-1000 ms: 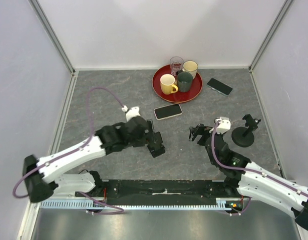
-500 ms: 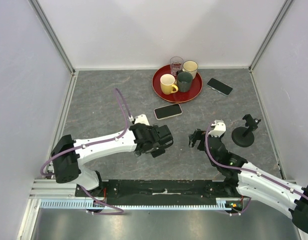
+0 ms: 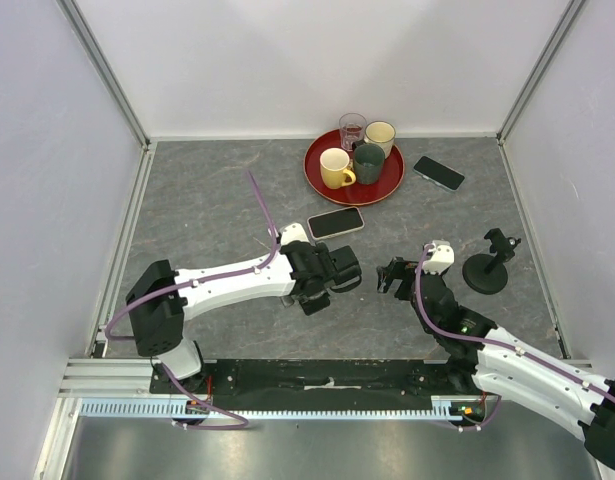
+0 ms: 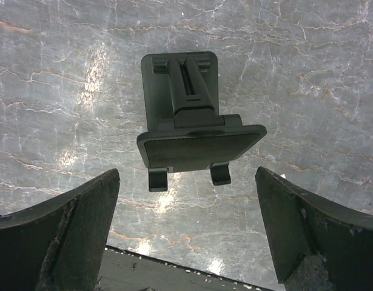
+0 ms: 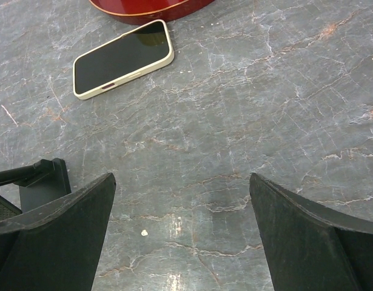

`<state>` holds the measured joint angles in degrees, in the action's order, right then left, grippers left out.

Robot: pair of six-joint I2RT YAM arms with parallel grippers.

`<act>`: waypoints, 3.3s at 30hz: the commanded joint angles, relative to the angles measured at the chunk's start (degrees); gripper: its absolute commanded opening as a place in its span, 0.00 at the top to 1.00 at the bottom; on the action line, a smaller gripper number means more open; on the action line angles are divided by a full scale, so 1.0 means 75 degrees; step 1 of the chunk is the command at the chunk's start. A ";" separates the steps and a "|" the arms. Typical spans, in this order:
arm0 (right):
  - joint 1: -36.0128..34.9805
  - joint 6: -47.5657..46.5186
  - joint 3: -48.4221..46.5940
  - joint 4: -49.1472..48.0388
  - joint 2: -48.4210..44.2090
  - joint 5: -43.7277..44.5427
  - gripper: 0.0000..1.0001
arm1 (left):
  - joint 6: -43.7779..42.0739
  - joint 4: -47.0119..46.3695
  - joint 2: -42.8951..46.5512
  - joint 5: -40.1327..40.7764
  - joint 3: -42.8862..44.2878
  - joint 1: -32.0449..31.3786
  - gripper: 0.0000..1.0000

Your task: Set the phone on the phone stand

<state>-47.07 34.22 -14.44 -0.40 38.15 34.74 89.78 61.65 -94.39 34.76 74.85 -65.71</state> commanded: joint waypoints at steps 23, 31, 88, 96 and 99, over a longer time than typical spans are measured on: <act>0.0018 -0.0004 0.0073 -0.0333 0.0046 0.0219 0.02 | 0.0194 0.0030 -0.0762 0.0802 0.0532 0.0277 0.06; 0.0030 -0.0004 0.0097 -0.0345 0.0023 0.0196 0.02 | 0.0252 -0.0005 -0.0762 0.0919 0.0368 0.0312 0.16; 0.0041 -0.0578 0.0811 0.0007 -0.2649 -0.0918 0.02 | -1.2135 -0.6533 -0.5005 -0.3675 0.5770 0.7156 0.98; 0.0041 -0.0613 0.0718 -0.0122 -0.2193 -0.1081 0.02 | -1.1573 -0.5431 -0.5426 -0.3522 0.6263 0.7215 0.98; 0.0030 -0.0601 0.0718 -0.0134 -0.2181 -0.1117 0.02 | -1.1281 -0.5302 -0.5321 -0.3183 0.6122 0.7226 0.98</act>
<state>-46.96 30.35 -8.82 0.51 21.65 27.35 1.50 19.84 -134.85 7.68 118.78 -11.70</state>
